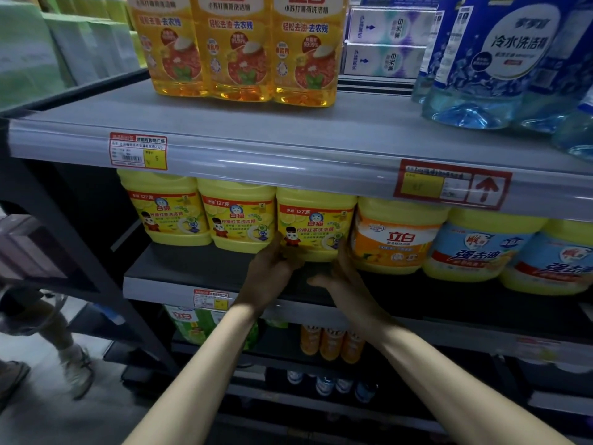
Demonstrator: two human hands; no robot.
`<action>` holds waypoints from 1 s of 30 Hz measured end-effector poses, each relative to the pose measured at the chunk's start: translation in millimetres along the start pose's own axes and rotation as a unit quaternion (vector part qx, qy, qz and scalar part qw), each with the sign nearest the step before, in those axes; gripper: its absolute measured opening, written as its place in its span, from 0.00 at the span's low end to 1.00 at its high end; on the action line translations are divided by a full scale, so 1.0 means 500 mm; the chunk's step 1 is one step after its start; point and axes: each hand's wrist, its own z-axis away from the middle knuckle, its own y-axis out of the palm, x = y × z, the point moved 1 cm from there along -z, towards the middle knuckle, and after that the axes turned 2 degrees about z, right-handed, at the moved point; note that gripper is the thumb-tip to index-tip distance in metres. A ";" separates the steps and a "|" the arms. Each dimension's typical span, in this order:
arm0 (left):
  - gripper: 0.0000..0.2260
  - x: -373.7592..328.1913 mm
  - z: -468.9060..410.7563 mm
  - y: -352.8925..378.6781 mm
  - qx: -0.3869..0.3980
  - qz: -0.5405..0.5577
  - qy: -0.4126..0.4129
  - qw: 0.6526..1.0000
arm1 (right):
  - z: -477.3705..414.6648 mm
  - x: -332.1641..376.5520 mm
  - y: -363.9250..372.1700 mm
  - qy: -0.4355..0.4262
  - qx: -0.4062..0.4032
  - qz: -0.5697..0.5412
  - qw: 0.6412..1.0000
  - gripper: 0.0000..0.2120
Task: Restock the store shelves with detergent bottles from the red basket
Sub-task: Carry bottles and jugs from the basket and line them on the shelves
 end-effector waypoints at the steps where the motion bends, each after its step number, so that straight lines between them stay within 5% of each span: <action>1: 0.21 -0.002 -0.004 0.000 0.001 -0.001 0.000 1.000 | -0.003 -0.001 0.001 0.002 -0.002 -0.007 1.000 0.52; 11: 0.37 0.037 -0.005 -0.004 0.008 -0.078 -0.037 0.996 | 0.007 0.011 -0.009 0.005 0.011 0.149 0.989 0.53; 25: 0.21 0.024 0.000 0.041 -0.024 -0.194 -0.016 0.981 | 0.020 0.019 -0.044 -0.008 0.031 0.212 0.977 0.51; 30: 0.27 0.015 0.007 0.048 -0.031 -0.181 -0.036 0.982 | 0.014 0.016 -0.045 -0.018 0.039 0.217 0.975 0.54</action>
